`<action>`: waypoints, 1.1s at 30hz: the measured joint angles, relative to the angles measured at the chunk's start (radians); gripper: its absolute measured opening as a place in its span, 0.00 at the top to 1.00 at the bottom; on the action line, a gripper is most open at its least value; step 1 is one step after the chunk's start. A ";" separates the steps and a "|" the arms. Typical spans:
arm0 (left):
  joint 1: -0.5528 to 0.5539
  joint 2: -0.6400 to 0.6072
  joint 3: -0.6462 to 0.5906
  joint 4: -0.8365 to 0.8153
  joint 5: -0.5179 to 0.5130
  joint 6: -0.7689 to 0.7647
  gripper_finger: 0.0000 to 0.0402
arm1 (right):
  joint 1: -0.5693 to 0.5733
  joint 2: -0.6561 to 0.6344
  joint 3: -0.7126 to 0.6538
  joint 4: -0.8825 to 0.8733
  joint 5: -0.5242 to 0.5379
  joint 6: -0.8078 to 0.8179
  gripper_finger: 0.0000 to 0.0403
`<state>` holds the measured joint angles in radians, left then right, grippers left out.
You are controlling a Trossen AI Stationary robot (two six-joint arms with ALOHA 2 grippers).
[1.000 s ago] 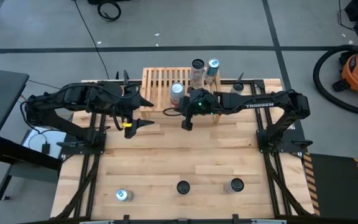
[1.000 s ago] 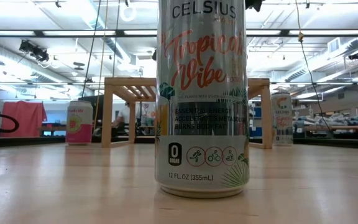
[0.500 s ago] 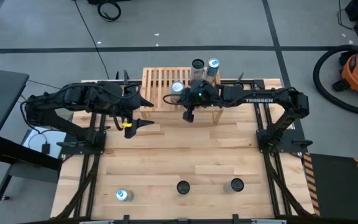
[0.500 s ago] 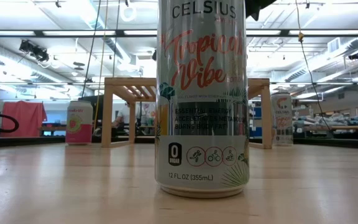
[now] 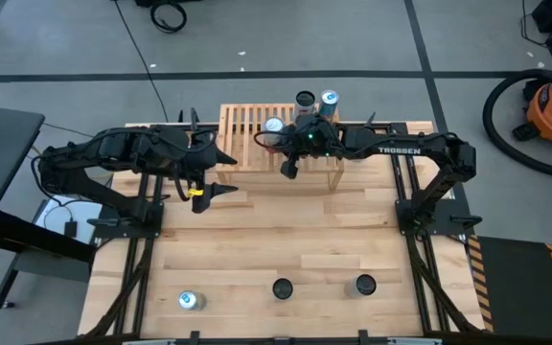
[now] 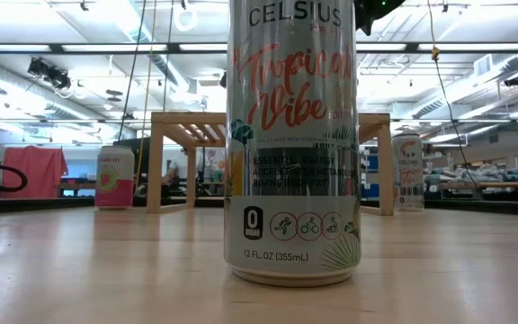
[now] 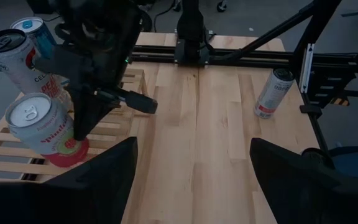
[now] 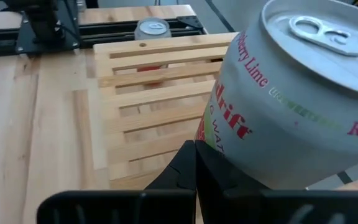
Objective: Place canned beverage on shelf
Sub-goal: Put the bottom pink white soda can on the shelf
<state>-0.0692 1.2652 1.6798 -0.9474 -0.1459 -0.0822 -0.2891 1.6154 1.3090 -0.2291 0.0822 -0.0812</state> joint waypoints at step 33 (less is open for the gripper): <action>0.000 0.000 0.000 0.000 0.000 -0.001 0.22 | 0.055 -0.007 0.000 -0.012 0.041 0.038 0.99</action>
<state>-0.0696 1.2652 1.6798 -0.9470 -0.1463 -0.0830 -0.2338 1.6079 1.3090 -0.2409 0.1229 -0.0433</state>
